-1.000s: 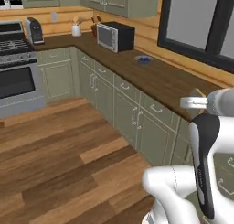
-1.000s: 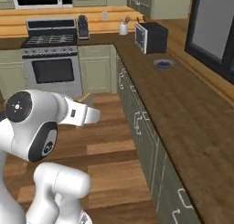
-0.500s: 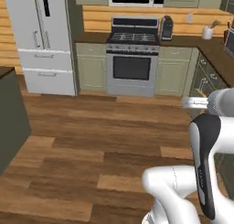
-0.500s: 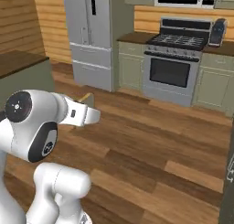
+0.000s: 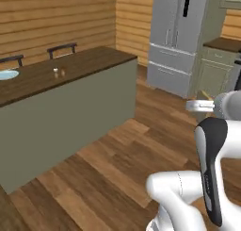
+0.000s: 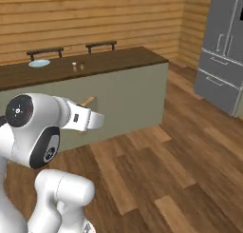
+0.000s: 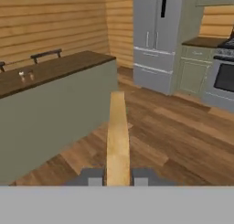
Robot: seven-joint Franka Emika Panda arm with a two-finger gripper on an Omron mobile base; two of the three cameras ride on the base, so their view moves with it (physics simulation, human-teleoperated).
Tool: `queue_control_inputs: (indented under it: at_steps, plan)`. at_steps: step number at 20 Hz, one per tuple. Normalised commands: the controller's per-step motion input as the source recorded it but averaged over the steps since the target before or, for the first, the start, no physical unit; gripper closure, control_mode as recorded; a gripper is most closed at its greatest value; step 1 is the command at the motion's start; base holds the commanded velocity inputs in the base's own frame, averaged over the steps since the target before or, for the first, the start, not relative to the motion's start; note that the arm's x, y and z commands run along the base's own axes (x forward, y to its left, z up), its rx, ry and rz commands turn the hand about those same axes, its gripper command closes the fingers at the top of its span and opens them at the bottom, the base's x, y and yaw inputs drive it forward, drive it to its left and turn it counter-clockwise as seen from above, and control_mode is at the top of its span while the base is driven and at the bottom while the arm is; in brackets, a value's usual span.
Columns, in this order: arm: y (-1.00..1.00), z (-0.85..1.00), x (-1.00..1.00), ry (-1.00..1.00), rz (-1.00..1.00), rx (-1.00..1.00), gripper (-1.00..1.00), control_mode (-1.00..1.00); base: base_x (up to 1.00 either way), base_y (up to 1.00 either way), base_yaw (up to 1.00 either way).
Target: Start the toaster. Once the lever pops up, take the bread to the plate on the dining counter.
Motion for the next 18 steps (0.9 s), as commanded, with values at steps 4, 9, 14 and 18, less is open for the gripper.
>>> queue_control_inputs:
  at_steps: [4,9,14,18]
  plan:
    - [0.00,0.00,0.00,0.00,0.00,0.00,1.00,1.00,0.33,0.00,0.85]
    - [0.00,0.00,0.00,0.00,0.00,0.00,1.00,1.00,1.00,-0.07,0.26]
    - [0.00,0.00,0.00,0.00,0.00,0.00,1.00,1.00,1.00,-0.70,0.15]
    - [0.00,0.00,0.00,0.00,0.00,0.00,1.00,1.00,1.00,-1.00,-0.02]
